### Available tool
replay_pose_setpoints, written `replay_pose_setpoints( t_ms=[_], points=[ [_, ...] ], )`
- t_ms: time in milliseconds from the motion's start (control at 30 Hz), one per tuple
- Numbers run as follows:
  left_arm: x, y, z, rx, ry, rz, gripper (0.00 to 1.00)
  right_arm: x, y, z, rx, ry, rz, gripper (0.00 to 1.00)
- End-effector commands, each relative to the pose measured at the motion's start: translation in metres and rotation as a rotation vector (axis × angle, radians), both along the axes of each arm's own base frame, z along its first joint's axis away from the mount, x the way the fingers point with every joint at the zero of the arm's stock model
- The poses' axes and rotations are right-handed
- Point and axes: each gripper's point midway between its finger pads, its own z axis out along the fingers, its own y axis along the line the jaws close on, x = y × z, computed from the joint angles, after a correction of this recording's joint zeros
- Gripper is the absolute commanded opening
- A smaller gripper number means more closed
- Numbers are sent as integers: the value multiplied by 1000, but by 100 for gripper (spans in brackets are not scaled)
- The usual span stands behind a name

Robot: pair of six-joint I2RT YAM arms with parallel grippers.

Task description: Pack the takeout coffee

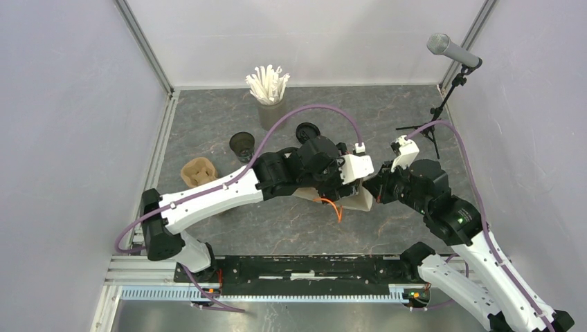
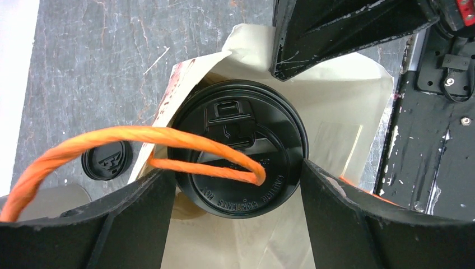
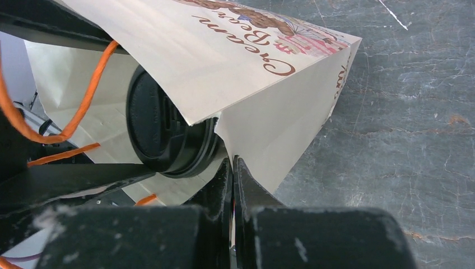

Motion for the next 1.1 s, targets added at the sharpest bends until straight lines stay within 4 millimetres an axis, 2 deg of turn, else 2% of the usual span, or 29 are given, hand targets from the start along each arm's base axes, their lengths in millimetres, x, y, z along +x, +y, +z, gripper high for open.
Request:
replay_pose_setpoints(
  t_ms=[0,133,267,600,733,1067],
  points=[
    [-6,17,28,-36,-40,-5,43,5,-2,-2,-13,-19,-17,0],
    [-7,37,15,7,-42,30,43,6,-1,-4,-9,-16,-15,0],
    [-1,44,6,39,-71,57,42,6,2,-3,-3,-15,-1,0],
    [9,11,1,9,-71,40,40,5,6,-4,0,-15,26,0],
    [12,4,-5,17,-72,28,40,4,8,-4,0,-17,37,0],
    [16,-15,-3,-13,-72,6,38,5,11,-5,-4,-15,59,0]
  ],
)
